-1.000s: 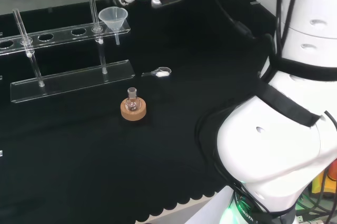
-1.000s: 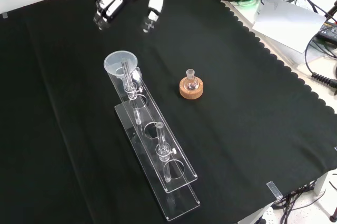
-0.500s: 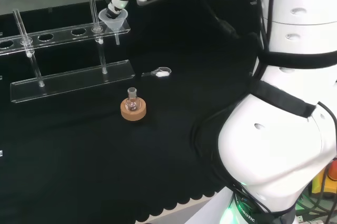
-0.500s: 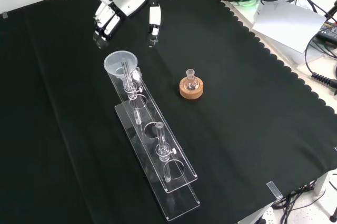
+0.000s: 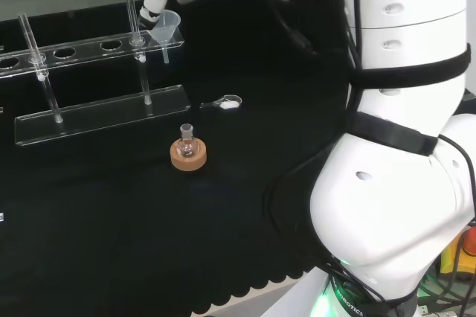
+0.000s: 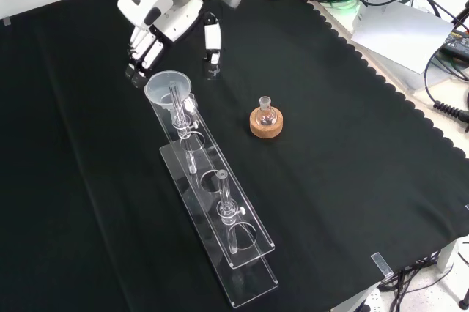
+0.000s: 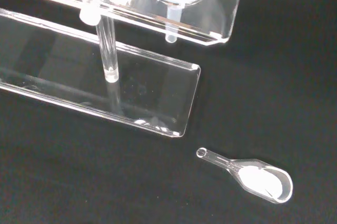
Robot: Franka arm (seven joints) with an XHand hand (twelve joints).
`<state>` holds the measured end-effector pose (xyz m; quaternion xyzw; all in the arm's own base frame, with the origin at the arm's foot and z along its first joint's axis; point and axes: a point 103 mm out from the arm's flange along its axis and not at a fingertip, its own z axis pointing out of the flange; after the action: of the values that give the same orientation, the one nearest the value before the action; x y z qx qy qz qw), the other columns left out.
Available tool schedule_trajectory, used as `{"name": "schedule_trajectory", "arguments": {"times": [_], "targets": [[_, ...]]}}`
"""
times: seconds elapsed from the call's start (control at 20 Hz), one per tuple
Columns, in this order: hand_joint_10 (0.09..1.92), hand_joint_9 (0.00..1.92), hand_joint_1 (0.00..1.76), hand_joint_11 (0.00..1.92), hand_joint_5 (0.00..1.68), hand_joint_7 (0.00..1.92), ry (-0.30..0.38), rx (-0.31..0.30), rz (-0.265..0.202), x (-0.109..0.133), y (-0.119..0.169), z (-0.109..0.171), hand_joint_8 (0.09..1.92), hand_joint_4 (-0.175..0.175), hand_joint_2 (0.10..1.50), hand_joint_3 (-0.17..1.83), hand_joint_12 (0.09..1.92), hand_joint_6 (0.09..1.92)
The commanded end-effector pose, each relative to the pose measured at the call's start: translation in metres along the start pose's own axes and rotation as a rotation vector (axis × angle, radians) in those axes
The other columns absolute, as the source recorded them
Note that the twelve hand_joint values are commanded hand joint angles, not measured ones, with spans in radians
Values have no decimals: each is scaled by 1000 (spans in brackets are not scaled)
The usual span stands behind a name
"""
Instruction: Pick up the funnel from the transparent funnel stand.
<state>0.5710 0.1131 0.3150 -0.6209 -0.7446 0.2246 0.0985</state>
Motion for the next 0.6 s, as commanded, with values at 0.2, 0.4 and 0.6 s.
{"name": "schedule_trajectory", "arguments": {"times": [0.2, 0.4, 0.6], "targets": [[847, 224, 668, 446, 103, 0, -51, 56, -7, 8, 14, 10, 530, -97, 725, 286, 1411, 87], [849, 221, 674, 444, 106, 0, -65, 43, 1, 6, 17, 13, 529, -98, 721, 290, 1412, 87], [855, 218, 682, 436, 117, 0, -71, 27, 10, 1, 19, 16, 543, -98, 715, 299, 1415, 87]]}}
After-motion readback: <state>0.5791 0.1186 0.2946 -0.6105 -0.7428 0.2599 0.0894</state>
